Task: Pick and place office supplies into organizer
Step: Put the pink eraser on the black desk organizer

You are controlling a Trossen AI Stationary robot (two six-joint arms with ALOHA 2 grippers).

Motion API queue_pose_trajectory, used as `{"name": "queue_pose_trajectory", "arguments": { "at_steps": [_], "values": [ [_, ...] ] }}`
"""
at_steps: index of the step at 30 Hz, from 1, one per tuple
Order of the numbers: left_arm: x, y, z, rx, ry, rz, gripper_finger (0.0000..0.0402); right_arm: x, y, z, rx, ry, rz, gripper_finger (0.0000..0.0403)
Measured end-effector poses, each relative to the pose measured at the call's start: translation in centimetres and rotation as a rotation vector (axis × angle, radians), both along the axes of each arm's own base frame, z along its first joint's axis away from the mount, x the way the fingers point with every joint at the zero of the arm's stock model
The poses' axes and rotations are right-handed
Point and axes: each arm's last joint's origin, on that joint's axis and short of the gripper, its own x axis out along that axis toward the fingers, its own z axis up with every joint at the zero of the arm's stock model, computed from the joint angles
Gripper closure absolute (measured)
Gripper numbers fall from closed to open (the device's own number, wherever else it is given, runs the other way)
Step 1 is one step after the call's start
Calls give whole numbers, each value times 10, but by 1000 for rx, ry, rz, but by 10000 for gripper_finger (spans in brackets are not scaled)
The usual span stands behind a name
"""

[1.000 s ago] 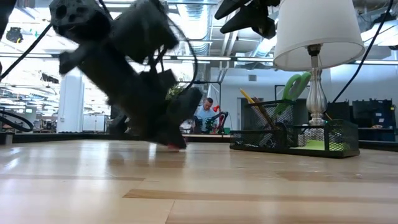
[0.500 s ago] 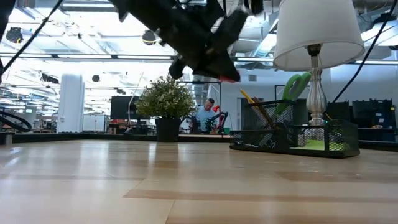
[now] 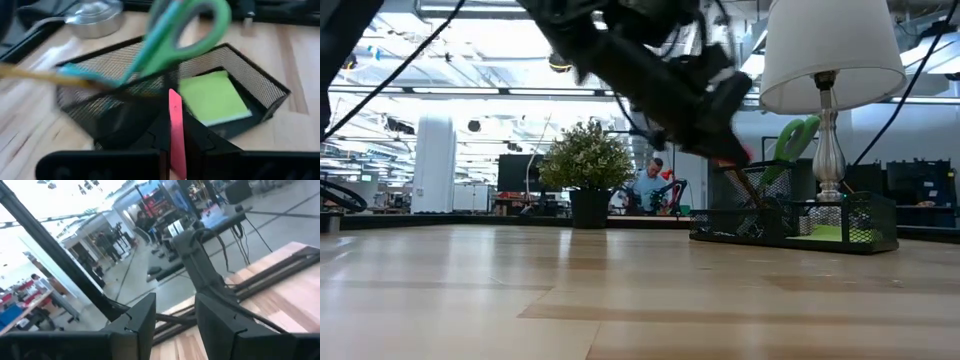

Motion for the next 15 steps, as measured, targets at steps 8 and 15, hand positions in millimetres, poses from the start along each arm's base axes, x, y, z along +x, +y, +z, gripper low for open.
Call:
{"name": "queue_pose_trajectory", "arguments": {
  "at_steps": [8,15],
  "values": [
    [24,8,-12,177,244,-99,388,14,3,-17,61,53,-5,274],
    [22,23,-12,236,307,-186,378,15,3,-14,68,21,-5,274]
  ]
}}
